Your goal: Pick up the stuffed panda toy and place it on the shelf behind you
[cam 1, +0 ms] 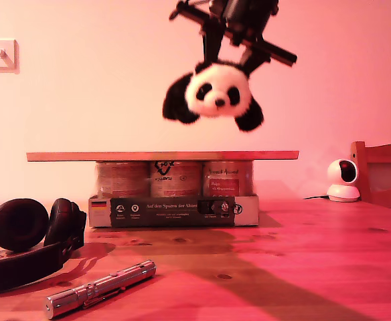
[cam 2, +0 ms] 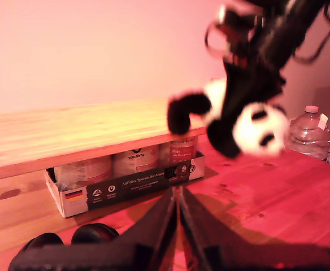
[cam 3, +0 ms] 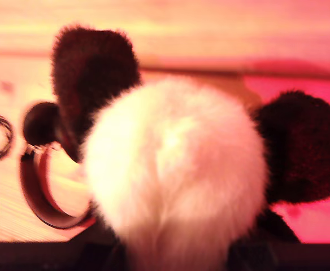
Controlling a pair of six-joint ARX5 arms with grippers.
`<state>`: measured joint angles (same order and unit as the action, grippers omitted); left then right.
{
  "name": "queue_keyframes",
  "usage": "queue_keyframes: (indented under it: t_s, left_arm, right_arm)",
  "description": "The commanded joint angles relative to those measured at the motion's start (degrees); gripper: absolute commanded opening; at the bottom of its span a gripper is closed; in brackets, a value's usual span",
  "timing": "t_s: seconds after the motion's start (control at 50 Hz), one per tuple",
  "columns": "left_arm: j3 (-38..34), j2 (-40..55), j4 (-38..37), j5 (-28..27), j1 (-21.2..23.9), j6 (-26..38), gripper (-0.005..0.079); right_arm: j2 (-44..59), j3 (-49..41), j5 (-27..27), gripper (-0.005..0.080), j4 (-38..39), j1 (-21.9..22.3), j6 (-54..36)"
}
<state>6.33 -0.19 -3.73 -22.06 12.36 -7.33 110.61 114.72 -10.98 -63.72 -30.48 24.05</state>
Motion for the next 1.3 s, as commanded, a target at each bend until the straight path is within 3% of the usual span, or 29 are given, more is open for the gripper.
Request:
queue_keyframes:
  t_s: [0.0,0.4,0.7,1.28]
  left_arm:
    - [0.79,-0.52,1.88,0.44,0.17,-0.17,-0.0021]
    - [0.79,-0.52,2.05,0.0,0.2,-0.2,-0.0021]
    - [0.79,-0.52,1.64,-1.75,0.2,-0.24,-0.0021]
    - [0.79,-0.52,1.55,-2.32,0.2,-0.33,-0.0021]
  right_arm:
    - [0.5,1.38,0.04,0.023,0.81,-0.13,-0.55]
    - [0.5,4.52,-0.66,0.0247,5.11,1.55,-2.03]
    - [0.5,9.92,-2.4,0.0247,13.07,3.13,-3.1]
    - [5.42,10.34,-2.75,0.0247,24.7,6.23,-6.82]
